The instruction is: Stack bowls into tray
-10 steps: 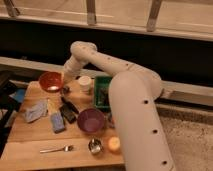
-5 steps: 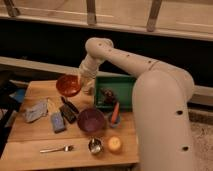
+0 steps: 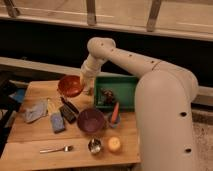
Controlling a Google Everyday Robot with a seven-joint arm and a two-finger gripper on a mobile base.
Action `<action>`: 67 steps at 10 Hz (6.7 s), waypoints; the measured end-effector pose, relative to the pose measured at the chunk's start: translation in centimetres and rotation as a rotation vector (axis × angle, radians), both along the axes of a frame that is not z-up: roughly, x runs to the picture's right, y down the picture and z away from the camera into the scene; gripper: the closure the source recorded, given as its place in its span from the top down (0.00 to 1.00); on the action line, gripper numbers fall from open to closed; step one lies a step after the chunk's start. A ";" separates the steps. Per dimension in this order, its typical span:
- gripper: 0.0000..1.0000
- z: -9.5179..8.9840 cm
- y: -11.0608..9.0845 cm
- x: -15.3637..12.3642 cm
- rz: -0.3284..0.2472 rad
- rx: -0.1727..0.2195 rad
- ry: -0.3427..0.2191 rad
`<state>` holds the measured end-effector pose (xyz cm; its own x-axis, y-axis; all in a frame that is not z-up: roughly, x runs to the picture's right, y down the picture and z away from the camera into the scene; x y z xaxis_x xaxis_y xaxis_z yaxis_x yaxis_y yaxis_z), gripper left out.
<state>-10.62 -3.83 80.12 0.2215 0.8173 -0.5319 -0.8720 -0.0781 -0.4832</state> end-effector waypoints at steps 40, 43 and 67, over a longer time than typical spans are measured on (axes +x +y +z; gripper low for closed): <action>0.80 -4.7 16.5 6.4 0.151 -0.198 0.144; 0.80 -4.2 18.4 5.4 0.140 -0.259 0.126; 0.19 -3.5 17.2 5.8 0.162 -0.288 0.120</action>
<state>-4.82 13.40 76.66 0.0233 0.6494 -0.7601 -0.8865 -0.3380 -0.3160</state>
